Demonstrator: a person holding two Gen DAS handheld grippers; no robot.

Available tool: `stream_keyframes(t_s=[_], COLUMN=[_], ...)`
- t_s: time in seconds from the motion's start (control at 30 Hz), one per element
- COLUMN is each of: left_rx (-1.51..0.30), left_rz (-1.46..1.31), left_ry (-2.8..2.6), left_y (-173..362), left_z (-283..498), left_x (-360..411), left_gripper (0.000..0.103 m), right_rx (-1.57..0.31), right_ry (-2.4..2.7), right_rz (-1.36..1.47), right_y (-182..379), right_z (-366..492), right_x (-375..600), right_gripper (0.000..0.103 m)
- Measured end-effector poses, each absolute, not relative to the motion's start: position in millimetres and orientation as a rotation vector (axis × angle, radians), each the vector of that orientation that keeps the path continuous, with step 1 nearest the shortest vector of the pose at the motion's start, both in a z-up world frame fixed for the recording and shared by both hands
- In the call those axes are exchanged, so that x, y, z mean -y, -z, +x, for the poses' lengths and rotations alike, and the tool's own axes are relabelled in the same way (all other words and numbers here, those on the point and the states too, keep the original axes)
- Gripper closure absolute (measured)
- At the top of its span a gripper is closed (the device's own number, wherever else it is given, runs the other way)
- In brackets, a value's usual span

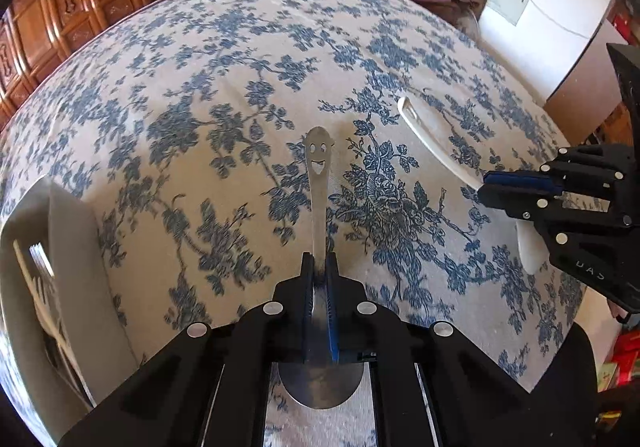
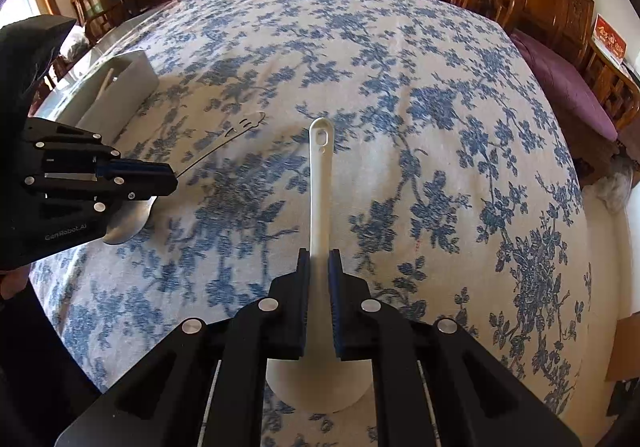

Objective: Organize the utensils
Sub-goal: 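Carry the smiley metal spoon into the tray with the left gripper and release it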

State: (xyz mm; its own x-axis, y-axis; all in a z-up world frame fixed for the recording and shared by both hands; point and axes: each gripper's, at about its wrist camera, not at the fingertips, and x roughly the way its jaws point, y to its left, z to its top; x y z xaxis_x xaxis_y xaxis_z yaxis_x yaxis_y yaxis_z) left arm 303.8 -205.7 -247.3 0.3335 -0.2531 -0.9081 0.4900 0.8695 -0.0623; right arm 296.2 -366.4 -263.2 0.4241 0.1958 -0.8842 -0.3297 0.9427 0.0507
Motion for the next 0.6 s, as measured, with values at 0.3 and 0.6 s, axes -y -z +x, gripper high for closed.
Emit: stream_keyframes(t_s=[0.3, 0.6], left_rx=[-1.033, -0.953], left_rz=[0.203, 0.173], left_ry=[0.461, 0.421], left_y=[202, 160], left_z=[280, 263], left_x=[174, 136], left_gripper=[0.098, 0.098], right_rx=[-1.018, -0.981], right_ry=[-0.361, -0.391], right_rz=[-0.160, -0.154], right_y=[232, 213], right_z=[281, 275], right_x=[334, 302], right_gripper=[0.092, 0.092])
